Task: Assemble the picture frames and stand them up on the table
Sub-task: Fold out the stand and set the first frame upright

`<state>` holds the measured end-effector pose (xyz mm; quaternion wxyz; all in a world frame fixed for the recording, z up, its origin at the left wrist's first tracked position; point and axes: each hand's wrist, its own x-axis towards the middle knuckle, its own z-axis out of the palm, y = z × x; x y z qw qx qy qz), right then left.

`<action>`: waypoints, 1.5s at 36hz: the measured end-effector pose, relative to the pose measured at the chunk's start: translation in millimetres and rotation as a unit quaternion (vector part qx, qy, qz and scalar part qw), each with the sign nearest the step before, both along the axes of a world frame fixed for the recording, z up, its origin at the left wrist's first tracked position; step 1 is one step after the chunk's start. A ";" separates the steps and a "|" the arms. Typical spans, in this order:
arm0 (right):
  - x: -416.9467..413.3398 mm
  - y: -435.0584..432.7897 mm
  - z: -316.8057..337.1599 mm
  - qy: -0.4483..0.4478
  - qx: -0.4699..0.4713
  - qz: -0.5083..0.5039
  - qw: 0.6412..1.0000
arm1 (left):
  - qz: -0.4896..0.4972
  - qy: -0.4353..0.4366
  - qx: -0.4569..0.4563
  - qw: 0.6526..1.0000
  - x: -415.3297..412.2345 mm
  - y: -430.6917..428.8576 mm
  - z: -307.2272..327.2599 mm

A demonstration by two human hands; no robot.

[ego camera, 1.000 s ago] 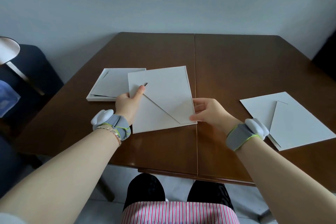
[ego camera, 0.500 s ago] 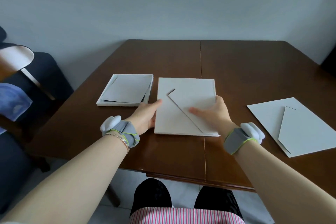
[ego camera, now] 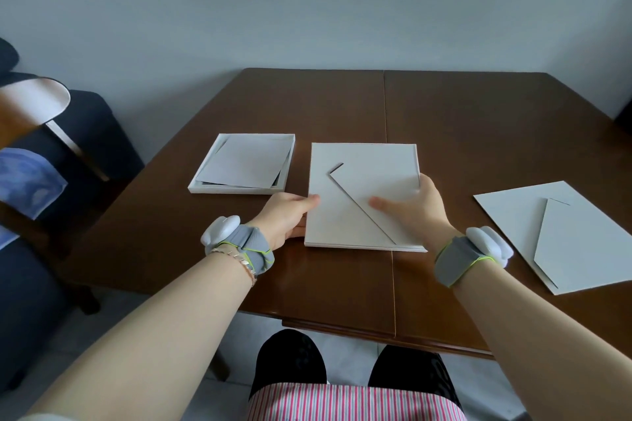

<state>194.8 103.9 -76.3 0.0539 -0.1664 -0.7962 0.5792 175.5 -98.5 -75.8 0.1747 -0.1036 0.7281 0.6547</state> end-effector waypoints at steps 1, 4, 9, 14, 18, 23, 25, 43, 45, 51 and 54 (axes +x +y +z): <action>0.0 -0.3 0.4 0.000 -0.002 -0.005 1.000 | 0.002 0.008 -0.008 1.000 -0.7 1.4 1.7; 0.9 -0.4 0.4 0.005 -0.016 -0.022 1.000 | 0.009 0.025 -0.013 1.000 -2.5 4.5 6.6; 4.4 -4.2 2.1 0.026 -0.093 -0.056 0.994 | 0.086 0.006 0.150 0.985 -2.8 5.7 13.4; 3.1 -13.7 0.0 0.032 -0.164 -0.119 0.979 | 0.127 -0.039 0.337 0.932 14.0 22.6 10.9; 4.9 -20.3 -0.3 0.042 -0.174 -0.125 0.976 | 0.133 0.011 0.272 0.953 24.0 42.2 2.2; 5.4 -20.4 -4.3 0.049 -0.178 -0.129 0.974 | 0.160 0.044 0.217 0.962 24.3 48.6 1.2; 6.1 -20.4 -3.6 0.050 -0.180 -0.128 0.974 | 0.169 0.052 0.204 0.963 23.2 50.1 3.9; -27.0 -39.7 60.4 0.147 0.389 0.198 0.887 | -0.101 0.041 0.017 0.994 -14.7 8.6 50.3; -34.3 -46.7 71.3 0.138 0.410 0.248 0.867 | -0.128 0.047 0.000 0.991 -16.2 8.4 54.7; -43.2 -55.7 95.3 0.072 0.381 0.308 0.869 | -0.164 0.069 -0.043 0.983 -15.2 10.2 59.8; -46.7 -54.9 96.5 0.061 0.359 0.305 0.880 | -0.172 0.083 -0.070 0.979 -15.4 10.7 60.2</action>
